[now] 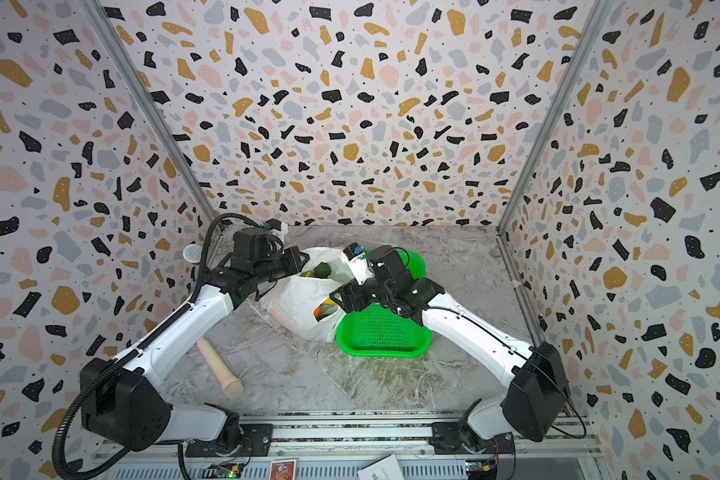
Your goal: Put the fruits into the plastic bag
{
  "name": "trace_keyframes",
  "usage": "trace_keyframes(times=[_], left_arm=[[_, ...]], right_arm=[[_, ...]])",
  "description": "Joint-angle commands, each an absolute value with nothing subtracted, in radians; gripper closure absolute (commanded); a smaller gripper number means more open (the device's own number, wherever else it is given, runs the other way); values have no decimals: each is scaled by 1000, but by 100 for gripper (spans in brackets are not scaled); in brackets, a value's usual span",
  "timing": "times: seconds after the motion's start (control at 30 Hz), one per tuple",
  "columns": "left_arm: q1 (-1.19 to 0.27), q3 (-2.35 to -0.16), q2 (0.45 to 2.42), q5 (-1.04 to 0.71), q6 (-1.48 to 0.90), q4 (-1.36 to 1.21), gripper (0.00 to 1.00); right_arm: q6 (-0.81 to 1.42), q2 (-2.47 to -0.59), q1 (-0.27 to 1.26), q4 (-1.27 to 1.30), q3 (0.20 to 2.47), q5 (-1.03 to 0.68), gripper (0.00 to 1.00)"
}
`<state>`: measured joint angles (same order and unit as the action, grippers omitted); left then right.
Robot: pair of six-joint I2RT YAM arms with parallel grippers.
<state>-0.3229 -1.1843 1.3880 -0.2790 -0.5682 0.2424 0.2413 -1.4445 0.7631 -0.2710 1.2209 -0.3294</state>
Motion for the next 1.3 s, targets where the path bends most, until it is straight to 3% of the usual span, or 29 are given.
trace_keyframes(times=[0.0,0.33,0.47,0.53,0.63,0.73,1.27], left_arm=[[-327,-1190,1381,-282,-557,225,100],[-326,-1181,1378,-283,-562,218,100],[-326,-1183,1379,-284,-561,216,100],[-327,-1186,1379,-283,-560,216,100],[-326,-1184,1378,-275,-557,221,100],[-327,-1188,1377,-254,-551,233,100],[-278,-1224,1327,0,-551,354,100]], right_arm=[[228,-1475,761,-268,1206,-325,23],[248,-1617,732,-189,1245,-310,24],[264,-1669,732,-158,1271,-329,29],[272,-1693,732,-151,1288,-342,43],[270,-1706,729,-157,1312,-377,87],[258,-1689,720,-193,1348,-376,99],[222,-1600,650,-293,1784,-369,100]])
